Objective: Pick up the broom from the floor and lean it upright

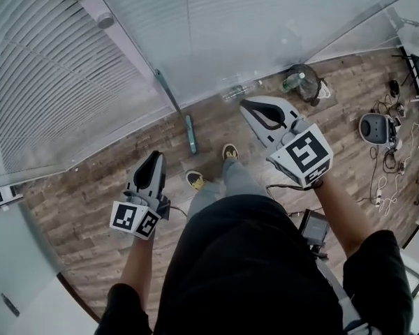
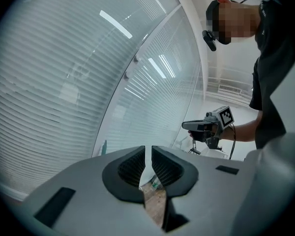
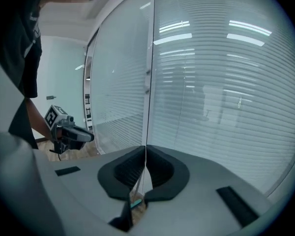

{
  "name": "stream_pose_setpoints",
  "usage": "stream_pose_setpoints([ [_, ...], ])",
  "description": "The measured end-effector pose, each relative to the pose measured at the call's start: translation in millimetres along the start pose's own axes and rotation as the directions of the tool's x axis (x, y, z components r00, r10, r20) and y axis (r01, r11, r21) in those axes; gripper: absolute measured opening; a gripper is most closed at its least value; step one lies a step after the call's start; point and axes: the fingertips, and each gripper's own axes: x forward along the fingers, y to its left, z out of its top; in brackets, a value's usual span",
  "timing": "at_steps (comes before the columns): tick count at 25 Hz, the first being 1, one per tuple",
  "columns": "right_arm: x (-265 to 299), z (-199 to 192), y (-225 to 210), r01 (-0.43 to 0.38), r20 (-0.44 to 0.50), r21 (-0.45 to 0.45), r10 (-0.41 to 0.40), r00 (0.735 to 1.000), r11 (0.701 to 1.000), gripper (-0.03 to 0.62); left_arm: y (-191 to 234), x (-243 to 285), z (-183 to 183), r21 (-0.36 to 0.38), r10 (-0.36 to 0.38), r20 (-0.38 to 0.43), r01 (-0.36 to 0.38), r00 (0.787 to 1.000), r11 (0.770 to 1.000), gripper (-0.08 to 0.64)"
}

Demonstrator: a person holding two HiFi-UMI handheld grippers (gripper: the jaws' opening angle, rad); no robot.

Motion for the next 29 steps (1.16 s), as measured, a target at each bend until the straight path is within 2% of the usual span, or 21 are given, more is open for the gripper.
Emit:
stream_pose_setpoints([
  [3, -20.2, 26.0, 0.6, 0.065, 0.101, 0.1, -0.075, 0.992, 0.993, 0.021, -4.5, -11.6, 21.9, -0.006, 0.012, 0.048, -0.011, 0.999, 1.0, 0.06],
  [5, -33.5, 38.2, 1.0, 0.104, 0.182, 0.194, -0.14, 0.973, 0.975, 0.021, -8.1, -19.2, 33.4, -0.018, 0.02, 0.077, -0.019, 0.997, 1.0, 0.06],
  [7, -42.9, 44.6, 3.5, 0.14, 0.231, 0.245, -0.198, 0.953, 0.959, 0.021, -12.1, -25.0, 41.2, -0.026, 0.022, 0.102, -0.019, 0.995, 0.999, 0.06],
  [10, -44.7, 47.3, 7.0, 0.161, 0.262, 0.281, -0.237, 0.936, 0.946, 0.021, -12.3, -32.9, 45.4, -0.04, 0.035, 0.12, -0.03, 0.992, 0.999, 0.06],
  [14, -33.1, 46.7, 4.0, 0.156, 0.274, 0.343, -0.257, 0.927, 0.926, 0.021, -3.4, -38.9, 44.1, -0.04, 0.058, 0.101, -0.054, 0.993, 0.998, 0.06],
  [18, -22.5, 47.5, 10.5, 0.142, 0.287, 0.35, -0.251, 0.925, 0.926, 0.021, 2.4, -50.1, 45.2, -0.011, 0.07, 0.087, -0.069, 0.994, 0.998, 0.06],
  [24, -14.6, 47.8, 29.8, 0.137, 0.282, 0.337, -0.239, 0.929, 0.931, 0.021, 9.1, -61.3, 48.6, -0.031, 0.071, 0.103, -0.069, 0.992, 0.997, 0.06],
  [29, -10.2, 49.5, 26.6, 0.134, 0.283, 0.336, -0.235, 0.93, 0.932, 0.021, 10.7, -53.6, 53.0, -0.038, 0.066, 0.109, -0.062, 0.992, 0.997, 0.06],
])
